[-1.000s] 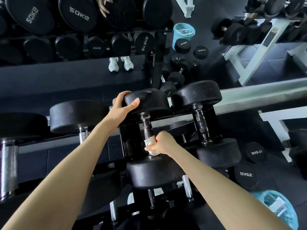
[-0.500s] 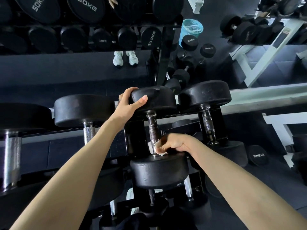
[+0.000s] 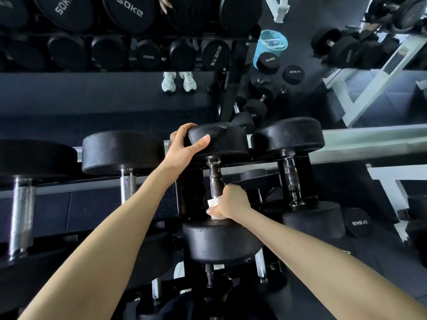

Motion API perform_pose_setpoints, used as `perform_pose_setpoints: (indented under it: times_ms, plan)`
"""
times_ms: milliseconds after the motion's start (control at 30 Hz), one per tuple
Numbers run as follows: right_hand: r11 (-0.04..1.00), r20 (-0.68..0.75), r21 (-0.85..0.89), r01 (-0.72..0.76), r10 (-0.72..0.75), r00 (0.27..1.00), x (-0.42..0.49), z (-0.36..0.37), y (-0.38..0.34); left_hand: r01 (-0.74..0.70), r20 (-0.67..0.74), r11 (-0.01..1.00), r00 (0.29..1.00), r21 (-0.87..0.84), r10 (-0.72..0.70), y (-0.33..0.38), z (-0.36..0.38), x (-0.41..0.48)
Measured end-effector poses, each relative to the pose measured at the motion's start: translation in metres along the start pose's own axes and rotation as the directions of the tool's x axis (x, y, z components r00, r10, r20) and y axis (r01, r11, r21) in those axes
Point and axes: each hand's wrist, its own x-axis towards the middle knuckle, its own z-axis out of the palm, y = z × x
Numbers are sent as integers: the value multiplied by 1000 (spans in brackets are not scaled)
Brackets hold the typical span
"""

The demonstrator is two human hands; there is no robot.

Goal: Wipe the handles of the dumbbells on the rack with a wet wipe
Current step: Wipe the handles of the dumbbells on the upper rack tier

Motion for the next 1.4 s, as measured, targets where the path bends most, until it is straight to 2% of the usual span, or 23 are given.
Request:
perform_pose_setpoints:
  times_ms: [67, 133, 167, 233, 300, 333, 400, 433, 467, 500, 533, 600, 667, 700, 767, 833, 933, 1033, 1133, 1200, 1267, 1333, 1400]
  plan:
    - [984, 48, 178, -1, -8, 999, 7, 5, 7, -7, 13, 1000, 1000, 23, 7, 1, -1, -1]
    - [853, 128, 518, -58, -10, 992, 12, 9, 15, -3, 19, 1000, 1000, 25, 3, 1, -1, -1]
    - [775, 152, 624, -98, 2, 988, 14, 9, 19, 2, 21, 1000, 1000, 23, -3, 1, -1, 0]
    - [672, 215, 726, -148, -17, 977, 16, 9, 28, 12, 25, 1000, 1000, 19, -13, 0, -1, 0]
    - [543, 290, 819, -188, -107, 951, 17, 6, 30, 14, 27, 1000, 1000, 12, -14, 0, -2, -1]
    - [456, 303, 864, -215, -129, 944, 16, 4, 28, 13, 29, 1000, 999, 16, -14, 0, -2, -2]
    - [219, 285, 940, -261, -87, 955, 14, 0, 23, 28, 50, 999, 998, 37, -30, 3, -4, -4]
    - [86, 254, 965, -249, -57, 965, 13, -3, 21, 37, 63, 998, 997, 51, -40, 5, -6, -6]
    - [10, 202, 979, -202, -42, 978, 11, -6, 19, 44, 74, 996, 996, 75, -49, 8, -8, -6]
    - [38, 146, 989, -145, -22, 989, 9, -8, 18, 47, 71, 992, 996, 118, -56, 10, -10, -7]
    - [154, 88, 984, -87, -3, 996, 6, -9, 15, 37, 28, 982, 999, 185, -43, 11, -12, -8]
    - [391, -22, 920, 25, -13, 1000, -5, -9, 6, -15, -191, 945, 978, 327, 81, 12, -14, -18]
    - [496, -14, 868, 29, -34, 999, -15, -7, -3, -79, -418, 931, 878, 357, 235, 12, -14, -42]
    - [544, 39, 839, -10, -42, 998, -18, -7, -4, -105, -450, 940, 857, 326, 251, 10, -12, -52]
    - [614, 152, 781, -113, -11, 988, -21, -10, -2, -104, -344, 972, 923, 211, 173, 1, -7, -70]
    - [686, 149, 720, -106, -3, 989, -21, -12, 6, -1, -171, 987, 985, 160, 28, -9, 4, -82]
    - [818, 94, 575, -13, -50, 994, -30, -21, 11, 64, -47, 933, 998, 355, -51, -29, 22, -84]
    - [858, 69, 511, 50, -99, 993, -34, -27, 17, 132, 23, 853, 986, 504, -166, -43, 41, -77]
    - [890, 30, 438, 122, -150, 988, -39, -31, 27, 225, -23, 859, 970, 459, -242, -52, 57, -71]
    - [930, -82, 316, 189, -171, 982, -43, -27, 42, 258, -61, 873, 965, 413, -256, -55, 62, -67]
    - [955, -216, 229, 188, -139, 967, -49, -14, 57, 264, -71, 884, 964, 385, -257, -59, 63, -62]
    - [884, -248, 450, 127, -13, 969, -56, 5, 63, 284, -74, 911, 959, 299, -274, -70, 62, -56]
    - [732, -277, 662, 162, 38, 960, -58, 21, 66, 325, -83, 933, 945, 154, -315, -79, 61, -52]
